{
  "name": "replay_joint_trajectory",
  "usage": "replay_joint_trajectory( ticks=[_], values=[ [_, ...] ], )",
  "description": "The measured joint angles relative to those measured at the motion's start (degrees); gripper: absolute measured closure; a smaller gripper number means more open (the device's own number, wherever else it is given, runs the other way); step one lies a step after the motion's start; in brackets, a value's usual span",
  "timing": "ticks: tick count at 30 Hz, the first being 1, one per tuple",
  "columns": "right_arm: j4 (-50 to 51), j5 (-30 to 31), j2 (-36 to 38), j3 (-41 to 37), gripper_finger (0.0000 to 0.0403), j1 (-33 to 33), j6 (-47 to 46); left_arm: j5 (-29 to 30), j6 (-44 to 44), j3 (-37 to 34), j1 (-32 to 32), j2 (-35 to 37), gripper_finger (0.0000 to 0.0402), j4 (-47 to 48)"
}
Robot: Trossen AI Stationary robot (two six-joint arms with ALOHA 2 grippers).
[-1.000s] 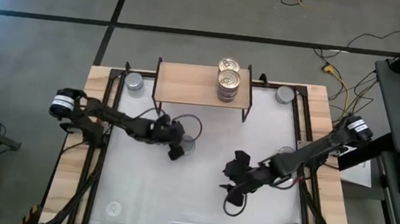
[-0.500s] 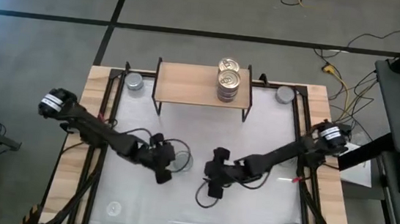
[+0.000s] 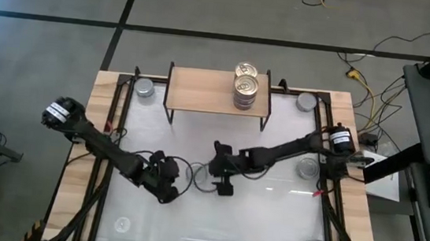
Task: Stack canned seafood by type on shelf
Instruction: Put the green tuna can on the shelf
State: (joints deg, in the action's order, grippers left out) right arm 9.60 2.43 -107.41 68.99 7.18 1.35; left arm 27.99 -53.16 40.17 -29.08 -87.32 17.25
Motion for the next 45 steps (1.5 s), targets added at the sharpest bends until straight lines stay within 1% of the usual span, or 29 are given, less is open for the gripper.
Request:
replay_joint_trajectory(
  ticks=[2,4,9,14,16,19,26,29,32,35,37,42,44,45],
  values=[
    [0.2,-1.2,-0.1,0.0,0.0021,-1.5,2.4,0.0,-0.6,-0.6,0.0,-0.4,0.0401,-1.4],
    [-2.1,-2.7,-0.2,0.0,0.0017,-2.5,5.4,0.0,-0.2,-0.7,-0.5,-0.6,0.0401,-1.6],
    [-4.8,-7.1,-1.2,-0.8,0.0016,-4.2,10.4,0.0,5.3,-0.7,-2.4,-0.8,0.0401,-3.8],
    [-9.4,-8.9,-3.4,-0.9,0.0016,-4.4,13.2,0.1,5.7,-0.9,0.0,-0.9,0.0401,-6.6],
    [-10.7,-9.1,-4.4,-0.9,0.0016,-4.3,12.7,0.6,7.0,-1.3,1.5,-1.5,0.0401,-9.3],
    [-12.1,-11.0,-5.3,-0.9,0.0016,-3.8,10.0,1.3,9.7,-1.5,3.5,-3.1,0.0401,-11.8],
    [-12.0,-11.8,-5.3,-0.1,0.0016,-1.6,4.4,1.6,14.2,-1.6,7.8,-6.0,0.0401,-11.4],
    [-12.3,-11.9,-5.3,0.1,0.0016,-1.2,3.6,2.9,15.2,-1.6,8.5,-6.0,0.0401,-11.9],
    [-11.2,-11.6,-5.3,0.2,0.0016,-1.4,2.4,3.1,15.4,-1.6,8.5,-5.9,0.0401,-11.4],
    [-9.8,-11.2,-5.3,0.2,0.0016,-1.5,1.6,0.6,13.5,-1.6,7.6,-4.9,0.0401,-8.3],
    [-9.0,-10.3,-5.3,0.2,0.0016,-1.2,0.6,-0.1,11.0,-1.6,5.8,-3.8,0.0401,-5.6],
    [-6.6,-7.2,-5.2,0.1,0.0016,0.0,-2.1,0.7,7.9,-1.6,-0.8,-1.8,0.0401,-4.2],
    [-7.4,-5.3,-5.0,-1.1,0.0016,0.8,-3.3,1.0,7.0,-1.7,-3.4,-1.9,0.0401,-4.7],
    [-9.3,-4.1,-4.9,-2.3,0.0016,1.3,-4.1,1.0,6.7,-1.7,-4.5,-2.1,0.0401,-5.1]
  ],
)
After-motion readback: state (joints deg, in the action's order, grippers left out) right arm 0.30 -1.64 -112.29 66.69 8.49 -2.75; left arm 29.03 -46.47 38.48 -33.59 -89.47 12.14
